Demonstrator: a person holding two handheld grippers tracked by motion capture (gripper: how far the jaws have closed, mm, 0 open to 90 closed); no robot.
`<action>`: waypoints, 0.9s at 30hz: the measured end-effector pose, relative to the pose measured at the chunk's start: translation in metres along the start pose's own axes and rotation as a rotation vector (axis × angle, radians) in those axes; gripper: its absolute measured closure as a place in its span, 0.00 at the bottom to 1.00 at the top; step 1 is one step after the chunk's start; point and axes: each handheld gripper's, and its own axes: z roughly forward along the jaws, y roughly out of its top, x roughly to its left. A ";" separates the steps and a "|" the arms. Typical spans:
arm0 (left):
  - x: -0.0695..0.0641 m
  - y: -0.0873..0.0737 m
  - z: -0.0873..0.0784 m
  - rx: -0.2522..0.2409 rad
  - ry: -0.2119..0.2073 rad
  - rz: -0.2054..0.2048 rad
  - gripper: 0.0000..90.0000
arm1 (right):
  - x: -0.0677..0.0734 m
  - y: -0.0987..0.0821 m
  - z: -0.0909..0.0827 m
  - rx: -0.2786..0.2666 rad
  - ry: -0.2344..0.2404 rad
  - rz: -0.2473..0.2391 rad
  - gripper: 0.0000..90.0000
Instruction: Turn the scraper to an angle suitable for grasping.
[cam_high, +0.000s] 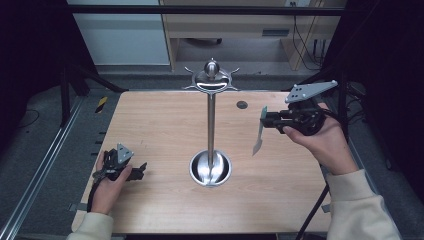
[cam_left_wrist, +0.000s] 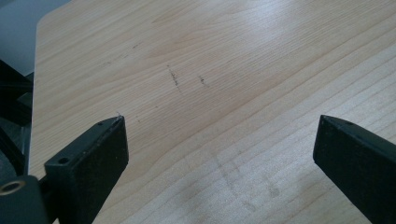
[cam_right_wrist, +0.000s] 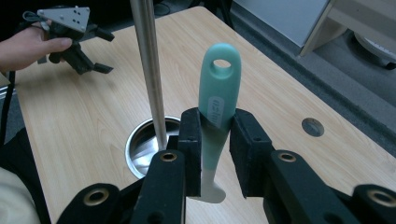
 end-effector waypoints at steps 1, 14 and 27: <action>0.000 0.000 0.000 0.000 0.000 0.000 0.03 | 0.000 0.001 0.000 -0.005 -0.001 0.001 0.83; 0.000 0.000 0.000 0.000 0.001 0.001 0.03 | -0.001 0.022 -0.003 -0.034 0.026 -0.014 0.83; 0.000 0.000 0.000 0.000 0.001 0.000 0.03 | 0.006 0.042 -0.005 -0.047 0.062 -0.057 0.83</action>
